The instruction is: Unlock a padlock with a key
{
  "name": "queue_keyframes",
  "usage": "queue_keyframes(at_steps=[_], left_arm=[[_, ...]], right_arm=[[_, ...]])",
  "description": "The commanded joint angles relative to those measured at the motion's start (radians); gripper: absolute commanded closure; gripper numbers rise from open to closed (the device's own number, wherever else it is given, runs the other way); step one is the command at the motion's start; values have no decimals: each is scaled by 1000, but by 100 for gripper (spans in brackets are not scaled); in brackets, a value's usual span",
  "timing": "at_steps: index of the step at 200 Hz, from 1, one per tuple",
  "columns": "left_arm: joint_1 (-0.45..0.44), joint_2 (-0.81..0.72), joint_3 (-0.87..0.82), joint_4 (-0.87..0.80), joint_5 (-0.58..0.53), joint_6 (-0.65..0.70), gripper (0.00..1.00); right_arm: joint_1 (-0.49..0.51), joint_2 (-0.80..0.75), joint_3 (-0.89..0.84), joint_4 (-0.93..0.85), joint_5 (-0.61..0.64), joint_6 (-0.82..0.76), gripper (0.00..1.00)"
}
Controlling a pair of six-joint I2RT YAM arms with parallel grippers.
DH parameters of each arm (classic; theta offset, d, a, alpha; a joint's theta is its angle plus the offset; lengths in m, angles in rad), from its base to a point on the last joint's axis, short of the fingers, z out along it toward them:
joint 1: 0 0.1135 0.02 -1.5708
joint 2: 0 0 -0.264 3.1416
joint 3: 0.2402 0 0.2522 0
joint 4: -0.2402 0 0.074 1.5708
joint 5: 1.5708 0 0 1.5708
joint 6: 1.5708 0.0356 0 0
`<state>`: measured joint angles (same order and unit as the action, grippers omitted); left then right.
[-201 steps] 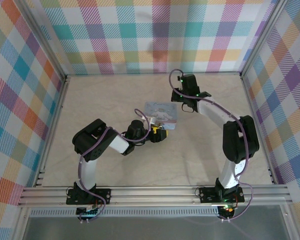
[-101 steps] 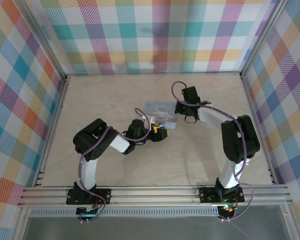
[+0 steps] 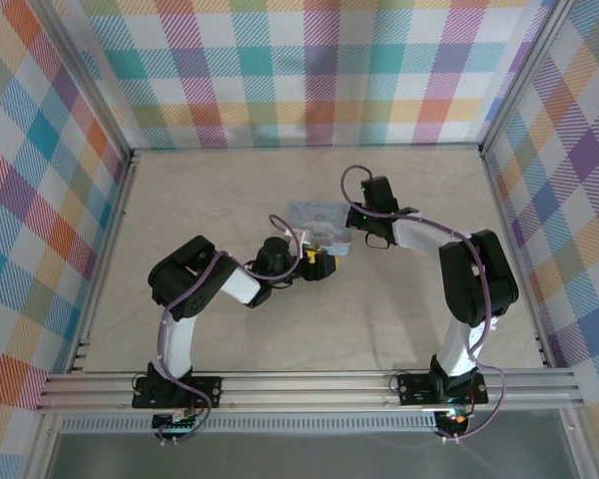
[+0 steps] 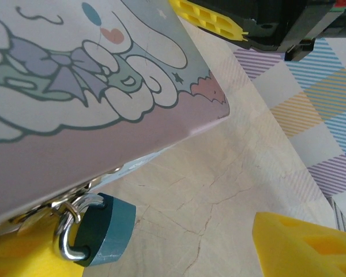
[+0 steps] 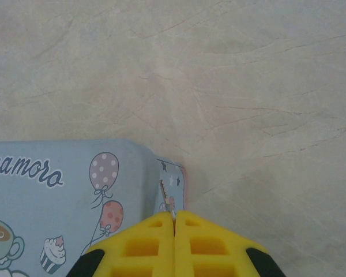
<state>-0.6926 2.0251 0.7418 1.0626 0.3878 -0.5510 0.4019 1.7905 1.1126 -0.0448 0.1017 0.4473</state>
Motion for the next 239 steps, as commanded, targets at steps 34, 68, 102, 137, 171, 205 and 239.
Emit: queue_keyframes(at_steps=[34, 68, 102, 137, 171, 205, 239], left_arm=[[-13, 25, -53, 62, -18, -30, 35], [1, 11, -89, 64, -23, -33, 47], [13, 13, -81, 22, -17, -46, 53], [24, 2, -89, -12, -35, -49, 52], [45, -20, -130, -13, -49, -48, 54], [51, -22, -141, -10, -32, -56, 55], [51, 8, -113, -16, -12, -74, 63]], right_arm=[[35, -21, -40, -24, -58, 22, 100], [40, -26, -45, -18, -63, 26, 100], [46, -31, -53, -13, -62, 31, 100], [48, -31, -61, -8, -59, 34, 100], [49, -34, -65, 0, -59, 36, 100], [51, -33, -63, 3, -64, 41, 100], [54, -30, -63, 4, -66, 43, 100]])
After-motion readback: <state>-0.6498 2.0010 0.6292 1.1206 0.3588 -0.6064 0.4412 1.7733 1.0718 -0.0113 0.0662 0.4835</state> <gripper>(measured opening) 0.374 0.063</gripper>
